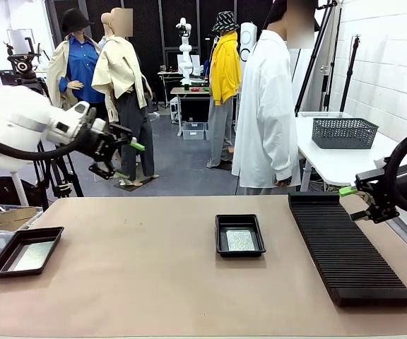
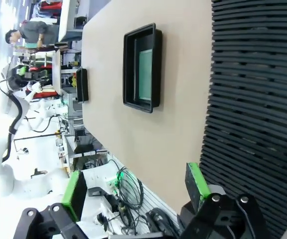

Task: Inspect and transfer BCBs to ESD trays.
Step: Pick up the ESD tray and place it on the left side of the table.

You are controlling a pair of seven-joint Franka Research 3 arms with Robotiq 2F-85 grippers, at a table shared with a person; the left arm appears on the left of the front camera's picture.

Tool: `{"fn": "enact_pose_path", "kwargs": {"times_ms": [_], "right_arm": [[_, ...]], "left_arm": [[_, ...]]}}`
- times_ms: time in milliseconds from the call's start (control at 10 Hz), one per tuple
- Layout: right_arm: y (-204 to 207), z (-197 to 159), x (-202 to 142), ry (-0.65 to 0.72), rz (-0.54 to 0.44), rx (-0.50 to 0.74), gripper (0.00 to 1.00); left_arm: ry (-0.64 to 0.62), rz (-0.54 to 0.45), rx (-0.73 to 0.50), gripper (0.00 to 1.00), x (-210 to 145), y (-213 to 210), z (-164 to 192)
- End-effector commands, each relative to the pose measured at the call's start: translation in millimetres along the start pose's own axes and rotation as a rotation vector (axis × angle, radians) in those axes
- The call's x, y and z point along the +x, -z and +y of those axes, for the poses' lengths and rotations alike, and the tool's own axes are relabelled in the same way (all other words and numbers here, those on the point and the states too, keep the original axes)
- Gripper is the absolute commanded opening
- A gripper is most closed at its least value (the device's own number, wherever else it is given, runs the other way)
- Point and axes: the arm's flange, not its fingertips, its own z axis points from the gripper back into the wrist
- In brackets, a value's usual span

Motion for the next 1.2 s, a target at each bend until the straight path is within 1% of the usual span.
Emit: {"fn": "enact_pose_path", "kwargs": {"times_ms": [0,200,300,500,800,1000,1100], "right_arm": [[-4.0,-12.2,11.7,-0.042,0.002,0.070,1.00],[-6.9,-26.3,15.9,-0.027,0.007,0.132,1.00],[-10.2,-32.9,18.4,-0.029,0.015,0.189,1.00],[-17.3,-46.9,20.8,-0.050,0.044,0.254,1.00],[-23.5,-56.7,28.4,-0.044,0.080,0.269,1.00],[-22.6,-56.5,28.9,-0.042,0.107,0.264,1.00],[-20.3,-55.9,25.7,-0.032,0.072,0.258,1.00]], "left_arm": [[0.001,-0.007,0.137,1.00,8.7,25.7,-22.1],[0.020,-0.025,0.269,1.00,7.3,62.4,-47.1],[0.021,-0.042,0.310,1.00,8.8,77.8,-56.7],[0.035,-0.058,0.396,1.00,5.1,107.5,-74.9],[0.080,-0.107,0.488,1.00,-5.8,154.5,-95.5],[0.103,-0.157,0.522,1.00,-11.7,183.2,-98.6],[0.115,-0.178,0.532,1.00,-12.7,196.9,-98.5]]}}
